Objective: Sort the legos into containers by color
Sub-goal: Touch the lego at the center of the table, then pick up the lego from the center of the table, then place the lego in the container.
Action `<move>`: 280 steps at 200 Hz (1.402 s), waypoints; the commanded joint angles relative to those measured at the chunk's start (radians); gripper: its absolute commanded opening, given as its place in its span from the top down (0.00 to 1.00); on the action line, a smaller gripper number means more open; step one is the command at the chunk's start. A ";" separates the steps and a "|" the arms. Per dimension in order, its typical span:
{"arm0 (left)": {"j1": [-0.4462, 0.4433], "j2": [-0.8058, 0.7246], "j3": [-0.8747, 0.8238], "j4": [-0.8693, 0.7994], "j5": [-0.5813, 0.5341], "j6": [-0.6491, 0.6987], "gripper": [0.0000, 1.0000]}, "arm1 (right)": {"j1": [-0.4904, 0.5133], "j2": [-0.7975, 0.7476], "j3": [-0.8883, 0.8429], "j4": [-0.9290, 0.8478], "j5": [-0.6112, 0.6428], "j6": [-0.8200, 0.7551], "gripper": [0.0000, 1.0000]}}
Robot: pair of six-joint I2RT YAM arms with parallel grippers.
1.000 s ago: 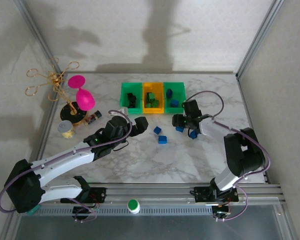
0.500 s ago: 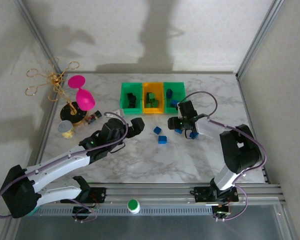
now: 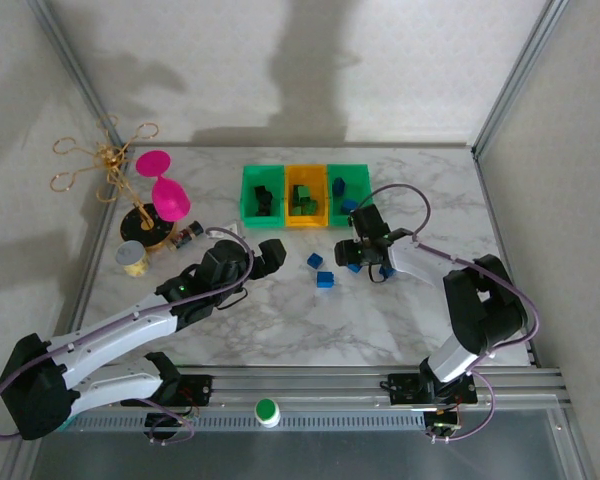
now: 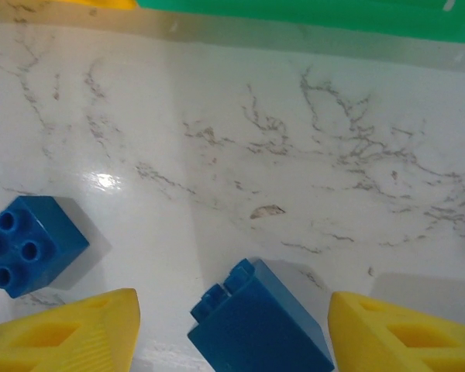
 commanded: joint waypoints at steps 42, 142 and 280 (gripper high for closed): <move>-0.007 -0.012 -0.009 0.004 -0.020 0.009 0.01 | 0.059 0.052 -0.006 -0.049 0.023 -0.007 0.48; -0.007 -0.012 -0.007 0.003 -0.021 0.013 0.00 | 0.068 0.059 0.017 -0.069 0.085 0.034 0.65; 0.002 0.079 0.092 0.057 -0.012 0.072 0.00 | -0.064 0.141 0.390 -0.060 0.077 0.067 0.63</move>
